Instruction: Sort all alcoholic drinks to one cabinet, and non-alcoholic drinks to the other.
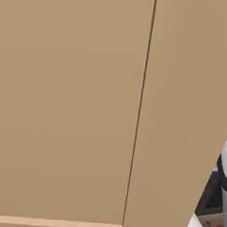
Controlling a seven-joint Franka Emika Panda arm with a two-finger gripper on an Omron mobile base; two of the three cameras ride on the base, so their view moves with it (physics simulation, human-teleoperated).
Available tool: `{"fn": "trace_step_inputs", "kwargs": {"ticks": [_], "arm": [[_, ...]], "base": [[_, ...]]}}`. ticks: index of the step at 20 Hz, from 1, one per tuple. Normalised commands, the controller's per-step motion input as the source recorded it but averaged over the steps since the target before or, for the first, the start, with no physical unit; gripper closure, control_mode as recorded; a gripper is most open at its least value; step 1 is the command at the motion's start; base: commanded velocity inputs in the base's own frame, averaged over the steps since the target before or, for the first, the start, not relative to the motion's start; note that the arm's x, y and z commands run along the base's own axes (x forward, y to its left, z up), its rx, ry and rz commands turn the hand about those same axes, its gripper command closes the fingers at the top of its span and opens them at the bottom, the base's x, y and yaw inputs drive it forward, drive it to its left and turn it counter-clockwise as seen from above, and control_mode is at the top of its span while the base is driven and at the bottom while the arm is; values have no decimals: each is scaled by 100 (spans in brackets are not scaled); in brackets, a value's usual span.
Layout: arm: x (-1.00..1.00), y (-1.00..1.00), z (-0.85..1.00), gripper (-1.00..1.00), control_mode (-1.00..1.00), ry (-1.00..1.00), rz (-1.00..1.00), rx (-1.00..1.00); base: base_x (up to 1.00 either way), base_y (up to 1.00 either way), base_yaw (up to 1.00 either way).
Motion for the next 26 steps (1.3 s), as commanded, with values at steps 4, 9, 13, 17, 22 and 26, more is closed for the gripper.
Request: {"fn": "trace_step_inputs", "kwargs": {"ticks": [4, 9, 13, 17, 22, 26], "arm": [[0, 0, 0, 100, 100, 0, 0, 0], [0, 0, 0, 100, 100, 0, 0, 0], [0, 0, 0, 100, 100, 0, 0, 0], [0, 0, 0, 100, 100, 0, 0, 0], [0, 0, 0, 100, 100, 0, 0, 0], [0, 0, 0, 100, 100, 0, 0, 0]], "base": [[-75, -27, 0], [-86, -38, 0], [-75, -33, 0], [-46, -23, 25], [-21, 0, 60], [-16, 0, 71]]}}
